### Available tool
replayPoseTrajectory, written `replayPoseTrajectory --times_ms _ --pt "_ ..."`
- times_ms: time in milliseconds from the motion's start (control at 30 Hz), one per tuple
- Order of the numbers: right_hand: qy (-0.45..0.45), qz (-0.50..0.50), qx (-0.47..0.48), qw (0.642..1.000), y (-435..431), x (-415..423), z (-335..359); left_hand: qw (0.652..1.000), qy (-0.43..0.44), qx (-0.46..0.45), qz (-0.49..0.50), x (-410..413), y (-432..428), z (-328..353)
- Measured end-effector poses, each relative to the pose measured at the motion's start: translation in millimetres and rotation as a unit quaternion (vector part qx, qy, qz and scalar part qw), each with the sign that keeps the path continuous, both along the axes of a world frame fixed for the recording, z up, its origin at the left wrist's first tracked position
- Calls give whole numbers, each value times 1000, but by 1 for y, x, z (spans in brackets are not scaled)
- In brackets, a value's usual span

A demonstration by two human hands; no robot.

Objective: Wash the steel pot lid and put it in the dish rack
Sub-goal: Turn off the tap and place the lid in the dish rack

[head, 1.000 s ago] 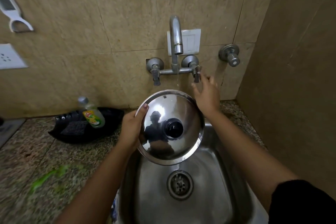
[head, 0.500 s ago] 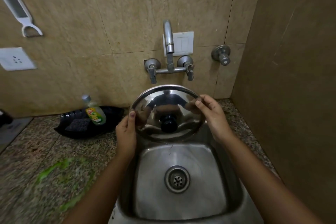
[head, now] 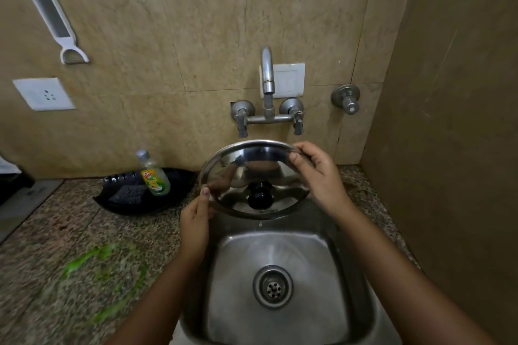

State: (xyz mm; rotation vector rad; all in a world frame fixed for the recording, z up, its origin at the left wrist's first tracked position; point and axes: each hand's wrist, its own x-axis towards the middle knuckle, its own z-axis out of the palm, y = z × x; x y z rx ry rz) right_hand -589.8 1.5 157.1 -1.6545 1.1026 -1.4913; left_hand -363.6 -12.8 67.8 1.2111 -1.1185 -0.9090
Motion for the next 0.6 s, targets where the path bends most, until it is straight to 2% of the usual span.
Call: replayPoseTrajectory --times_ms 233,367,500,600 --pt "-223 -82 97 966 -32 78 11 997 49 -13 53 67 -37 52" --pt "-319 -68 153 933 -55 172 21 993 66 -26 91 159 -56 74" --pt "-424 -46 217 878 -81 286 35 992 46 -39 115 263 -60 93" --pt "-463 -32 252 849 -101 372 50 991 36 -34 123 343 -68 105"
